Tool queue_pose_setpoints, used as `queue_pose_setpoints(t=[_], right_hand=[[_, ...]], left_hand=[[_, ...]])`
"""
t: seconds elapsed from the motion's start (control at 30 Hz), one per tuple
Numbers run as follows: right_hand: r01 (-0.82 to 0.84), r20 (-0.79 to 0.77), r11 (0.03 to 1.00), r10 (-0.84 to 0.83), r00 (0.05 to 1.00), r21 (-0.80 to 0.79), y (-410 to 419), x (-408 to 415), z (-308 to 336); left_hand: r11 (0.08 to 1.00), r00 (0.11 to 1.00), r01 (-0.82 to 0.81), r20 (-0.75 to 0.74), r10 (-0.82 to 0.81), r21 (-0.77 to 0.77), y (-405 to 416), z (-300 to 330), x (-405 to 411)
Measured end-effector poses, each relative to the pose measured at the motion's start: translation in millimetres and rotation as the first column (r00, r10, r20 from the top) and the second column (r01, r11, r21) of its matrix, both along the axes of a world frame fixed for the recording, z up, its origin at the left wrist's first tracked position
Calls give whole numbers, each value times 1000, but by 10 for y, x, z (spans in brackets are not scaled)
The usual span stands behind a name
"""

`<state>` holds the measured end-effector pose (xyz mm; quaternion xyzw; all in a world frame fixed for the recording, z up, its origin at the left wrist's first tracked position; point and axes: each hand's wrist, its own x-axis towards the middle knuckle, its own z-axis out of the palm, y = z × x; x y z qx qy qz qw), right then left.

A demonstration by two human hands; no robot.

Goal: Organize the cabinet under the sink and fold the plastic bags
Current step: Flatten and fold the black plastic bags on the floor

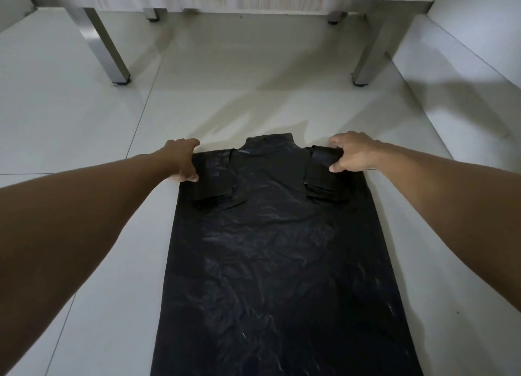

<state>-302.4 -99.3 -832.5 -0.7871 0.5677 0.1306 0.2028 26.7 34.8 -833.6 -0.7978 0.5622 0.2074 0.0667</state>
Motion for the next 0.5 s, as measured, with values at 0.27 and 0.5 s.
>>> queue_pose_setpoints(t=[0.27,0.5], right_hand=[[26,2,999,-26,1000,31,-82,103,61],[58,86,998,-60,994,20,16,90,135]], left_hand=[[998,997,-8,81,3,62,-117,29,-3],[998,995,-66,-75,66,1,-68,88,-117]])
